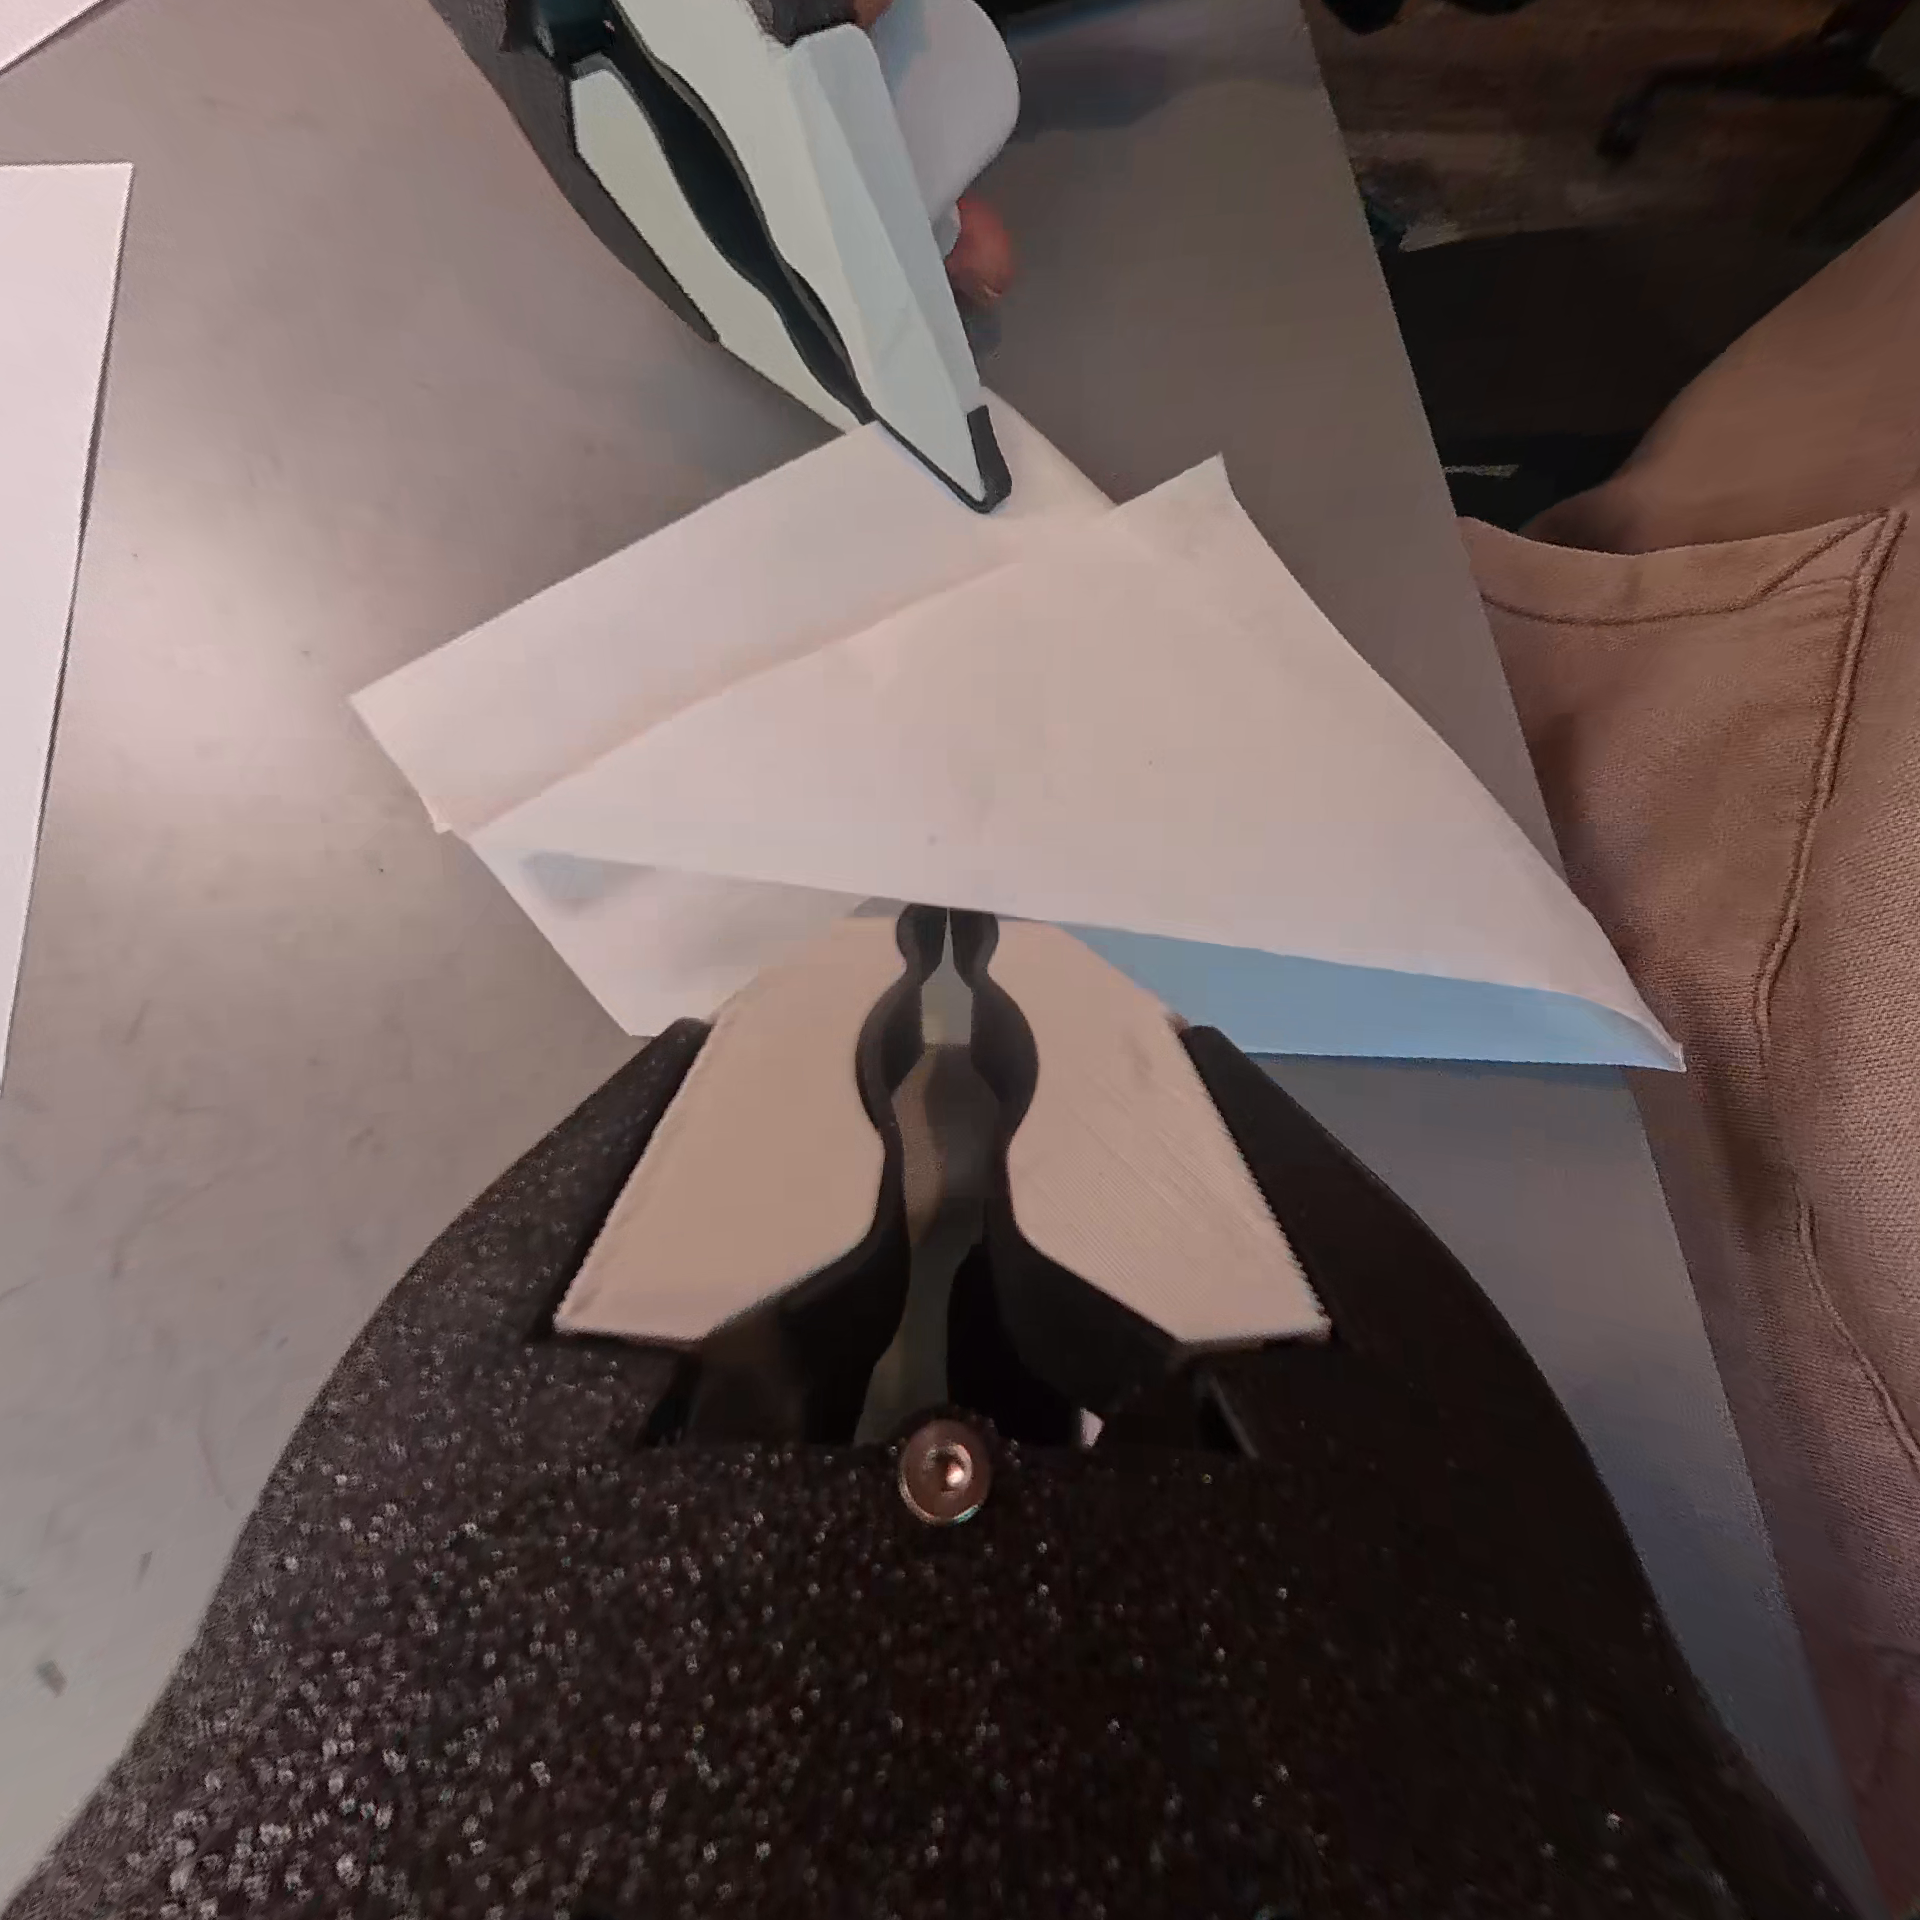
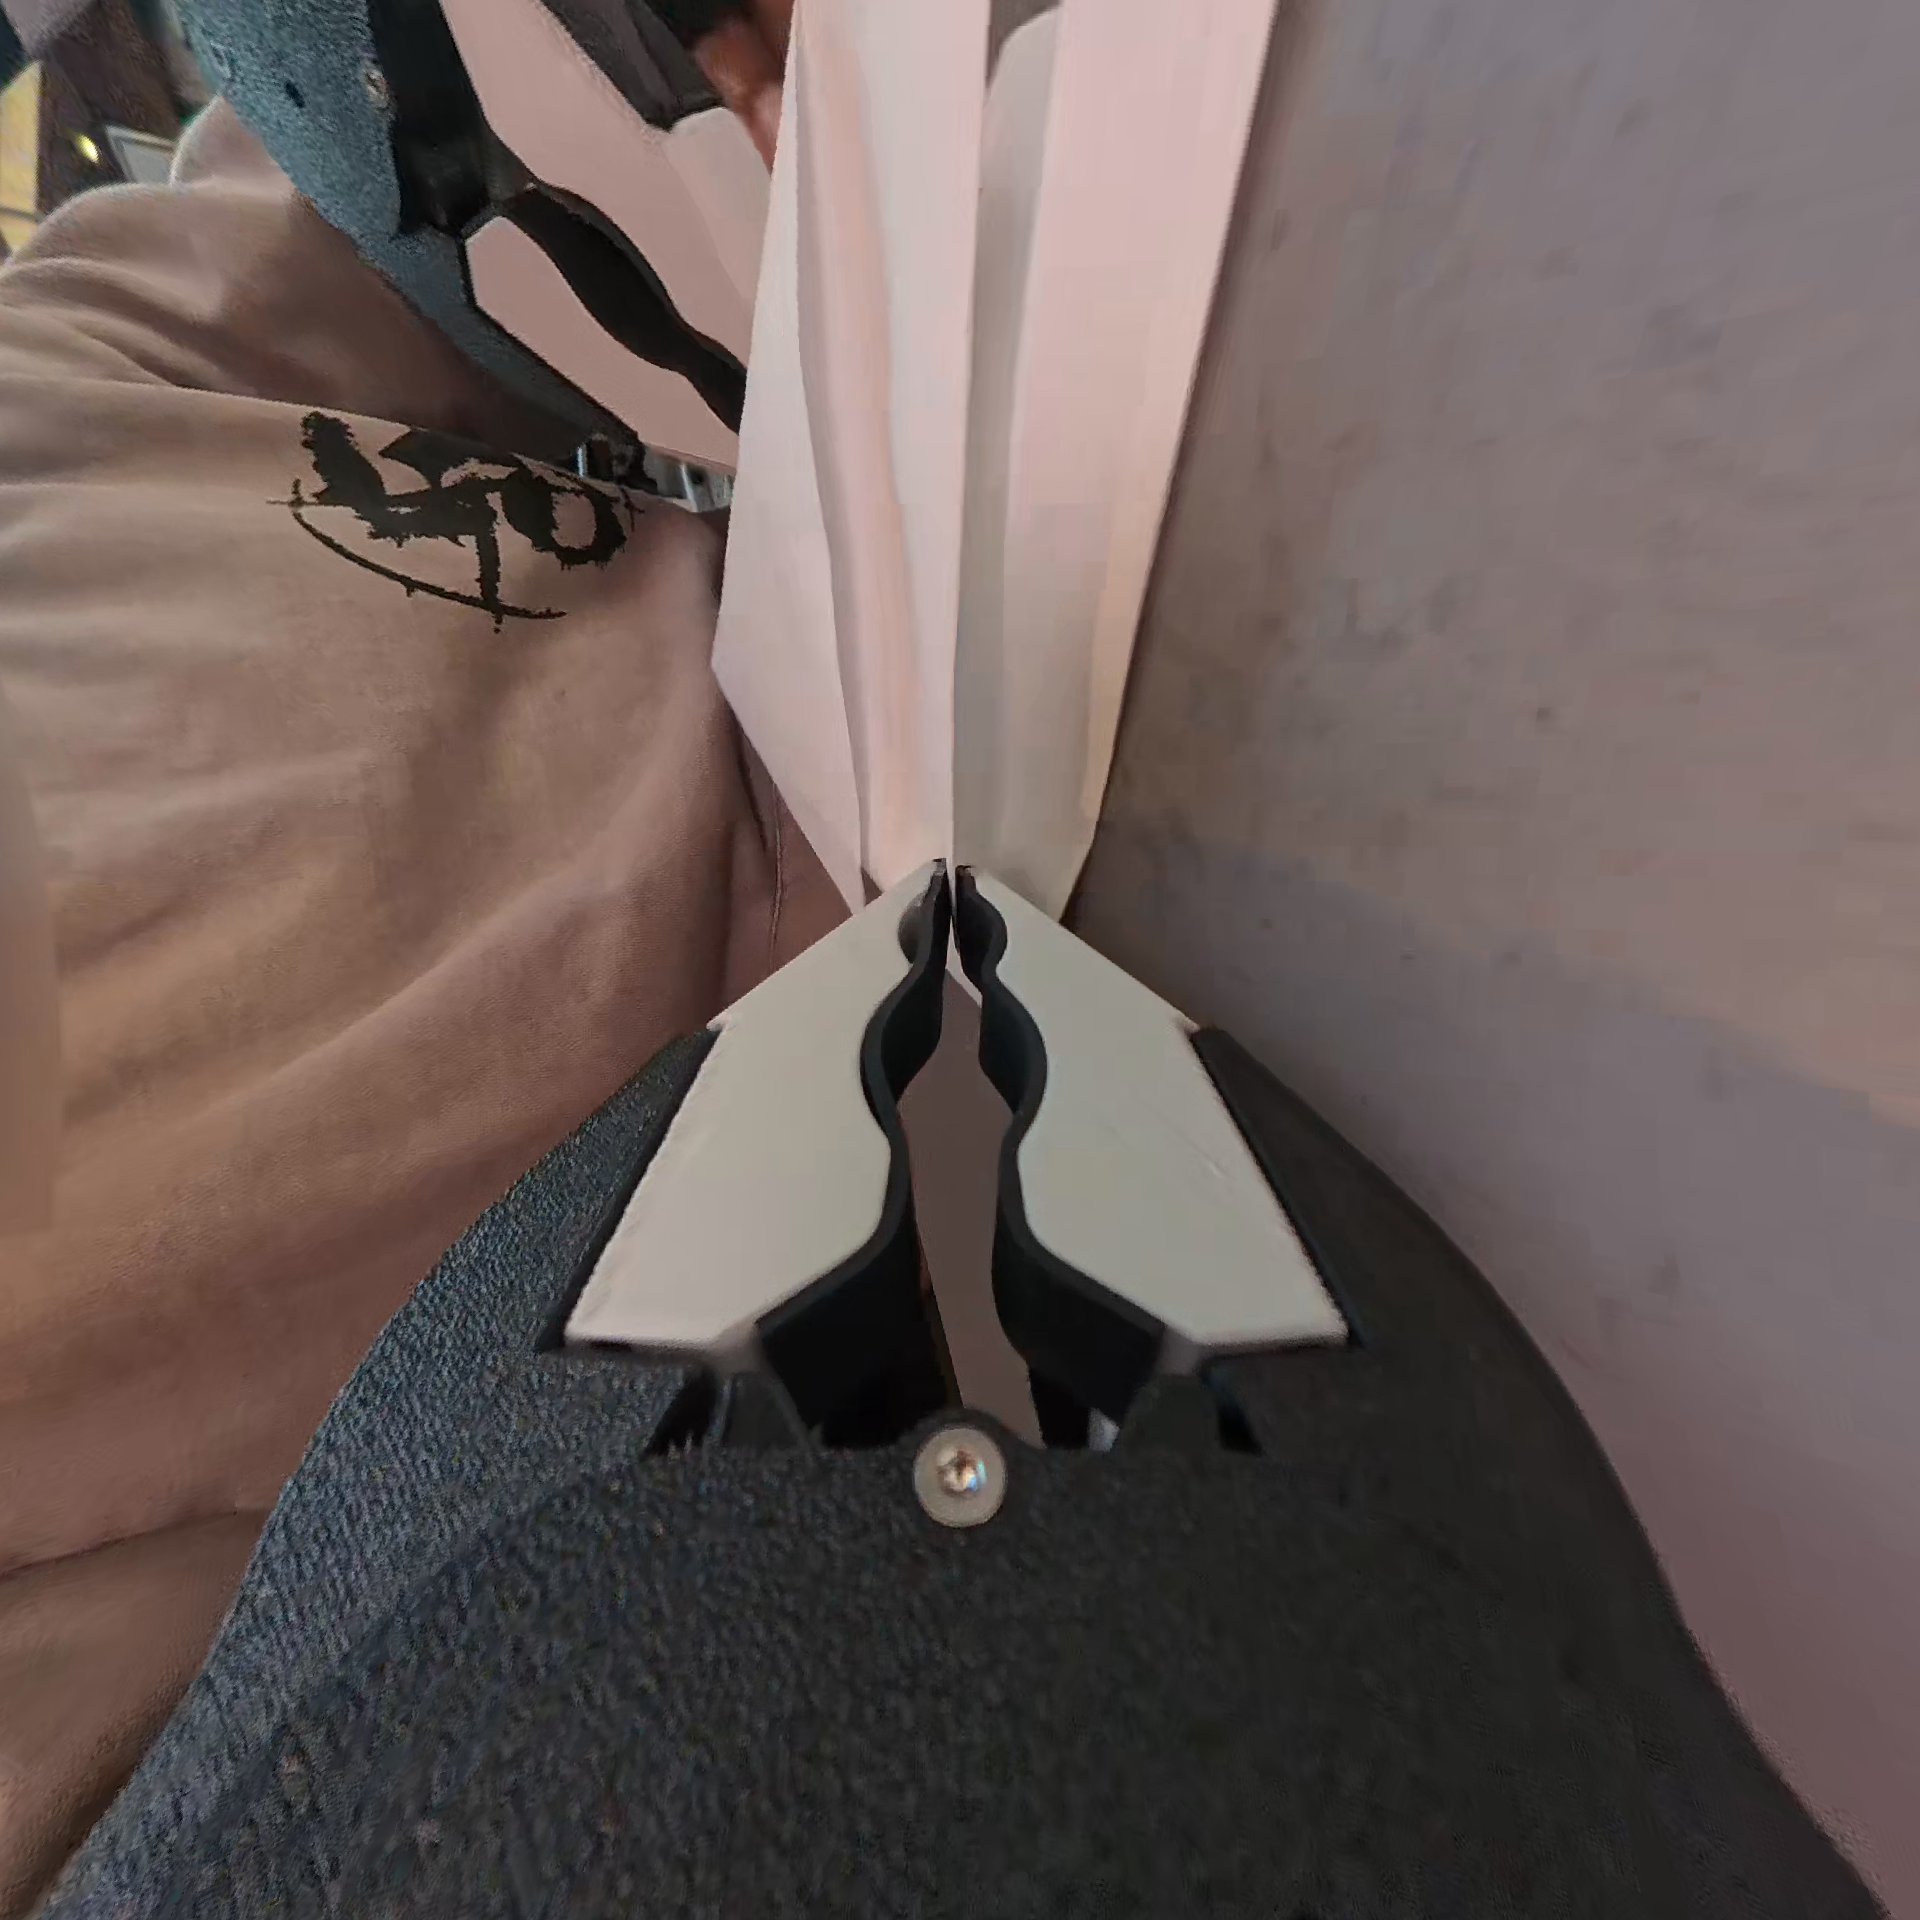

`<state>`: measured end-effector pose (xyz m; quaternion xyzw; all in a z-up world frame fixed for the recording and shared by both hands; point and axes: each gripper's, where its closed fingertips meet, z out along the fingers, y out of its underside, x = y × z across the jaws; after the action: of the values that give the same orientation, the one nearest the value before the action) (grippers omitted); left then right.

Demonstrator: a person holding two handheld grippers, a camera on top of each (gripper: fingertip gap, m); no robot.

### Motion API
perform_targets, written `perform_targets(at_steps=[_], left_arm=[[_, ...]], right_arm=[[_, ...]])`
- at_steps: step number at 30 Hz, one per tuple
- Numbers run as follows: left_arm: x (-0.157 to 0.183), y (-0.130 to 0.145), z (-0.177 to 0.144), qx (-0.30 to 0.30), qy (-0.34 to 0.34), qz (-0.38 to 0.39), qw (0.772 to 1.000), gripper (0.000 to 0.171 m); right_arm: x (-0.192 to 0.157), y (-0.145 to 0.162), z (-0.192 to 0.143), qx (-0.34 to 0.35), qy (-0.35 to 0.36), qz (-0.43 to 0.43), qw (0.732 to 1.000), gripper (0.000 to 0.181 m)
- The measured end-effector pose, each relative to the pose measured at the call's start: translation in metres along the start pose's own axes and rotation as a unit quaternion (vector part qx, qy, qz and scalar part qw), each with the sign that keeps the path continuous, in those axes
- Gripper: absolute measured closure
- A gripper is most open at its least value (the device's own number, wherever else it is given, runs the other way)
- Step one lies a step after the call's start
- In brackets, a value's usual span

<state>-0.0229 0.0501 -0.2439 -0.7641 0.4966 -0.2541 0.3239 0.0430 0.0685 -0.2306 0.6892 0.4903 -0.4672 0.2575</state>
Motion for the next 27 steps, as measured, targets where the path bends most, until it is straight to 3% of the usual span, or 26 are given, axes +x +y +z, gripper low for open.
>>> perform_targets(at_steps=[11, 16, 27], left_arm=[[0.001, 0.003, -0.006, -0.005, 0.009, -0.027, 1.0, 0.171], [-0.023, 0.003, -0.023, 0.014, -0.017, -0.055, 0.998, 0.171], [-0.025, 0.011, -0.016, -0.004, -0.018, -0.064, 0.998, 0.171]], right_arm=[[0.006, -0.002, 0.004, 0.007, 0.016, 0.03, 0.999, 0.181], [0.006, -0.001, 0.005, -0.005, 0.026, 0.021, 0.999, 0.181], [0.002, -0.009, 0.005, 0.011, 0.007, 0.02, 1.0, 0.181]])
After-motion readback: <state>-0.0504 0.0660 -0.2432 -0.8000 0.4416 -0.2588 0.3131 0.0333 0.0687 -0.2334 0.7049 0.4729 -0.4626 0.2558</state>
